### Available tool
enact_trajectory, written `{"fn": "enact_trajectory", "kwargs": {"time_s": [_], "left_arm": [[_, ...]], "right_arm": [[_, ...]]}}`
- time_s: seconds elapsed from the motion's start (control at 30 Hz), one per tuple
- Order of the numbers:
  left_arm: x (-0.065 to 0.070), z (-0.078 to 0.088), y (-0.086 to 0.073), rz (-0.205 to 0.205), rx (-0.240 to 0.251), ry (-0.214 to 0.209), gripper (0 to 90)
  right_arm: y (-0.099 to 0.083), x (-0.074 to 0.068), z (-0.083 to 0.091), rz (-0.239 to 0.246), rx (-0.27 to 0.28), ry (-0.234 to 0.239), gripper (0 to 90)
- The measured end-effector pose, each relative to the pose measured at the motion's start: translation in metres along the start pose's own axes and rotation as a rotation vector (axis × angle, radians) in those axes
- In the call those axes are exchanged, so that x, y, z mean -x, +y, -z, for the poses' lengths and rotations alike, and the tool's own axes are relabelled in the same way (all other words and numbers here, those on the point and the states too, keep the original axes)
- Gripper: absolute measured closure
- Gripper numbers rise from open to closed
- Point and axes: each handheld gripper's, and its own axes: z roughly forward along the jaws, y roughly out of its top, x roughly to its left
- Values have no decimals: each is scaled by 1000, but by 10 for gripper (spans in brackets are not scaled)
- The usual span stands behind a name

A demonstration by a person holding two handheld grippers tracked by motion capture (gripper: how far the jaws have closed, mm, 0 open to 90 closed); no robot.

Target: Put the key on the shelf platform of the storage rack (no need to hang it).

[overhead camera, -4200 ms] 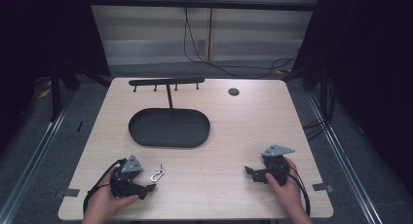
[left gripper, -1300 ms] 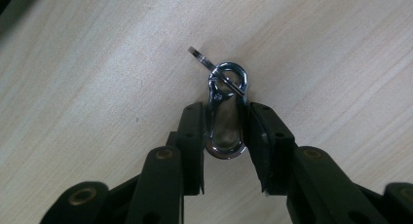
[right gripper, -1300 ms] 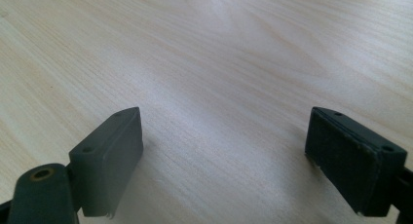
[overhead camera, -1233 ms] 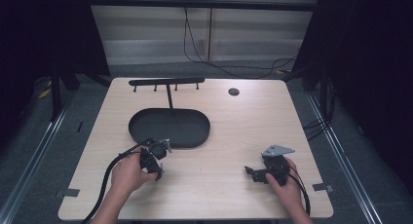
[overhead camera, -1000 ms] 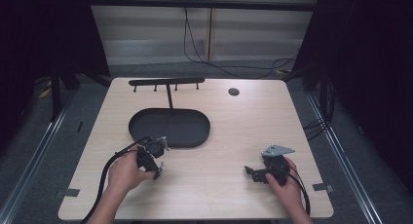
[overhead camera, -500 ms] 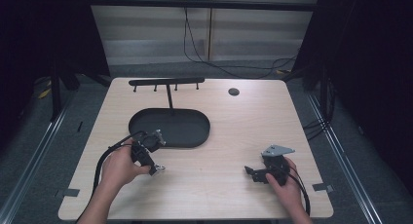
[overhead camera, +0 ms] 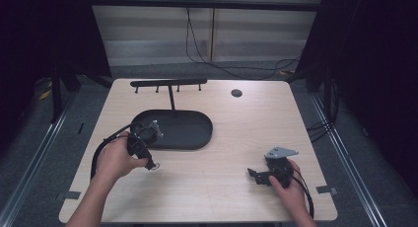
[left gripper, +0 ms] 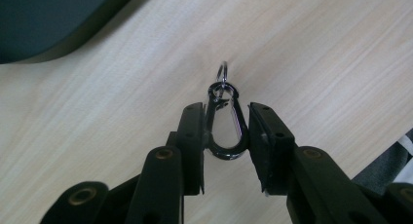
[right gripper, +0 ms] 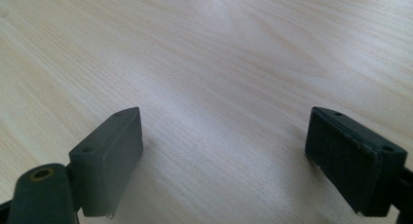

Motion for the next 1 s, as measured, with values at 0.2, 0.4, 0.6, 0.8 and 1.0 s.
{"fn": "enact_trajectory", "kwargs": {"time_s": [0.2, 0.4, 0.6, 0.8, 1.0], "left_arm": [[-5, 11, 5, 15, 19, 6, 680], [-9, 18, 11, 24, 24, 12, 680], [-11, 24, 18, 33, 45, 10, 680], [-12, 28, 26, 35, 51, 15, 680], [-17, 31, 31, 47, 54, 19, 680]], "right_arm": [[0, 0, 0, 0, 0, 0, 133], [0, 0, 0, 0, 0, 0, 134], [0, 0, 0, 0, 0, 0, 133], [0, 0, 0, 0, 0, 0, 134], [0, 0, 0, 0, 0, 0, 134]]}}
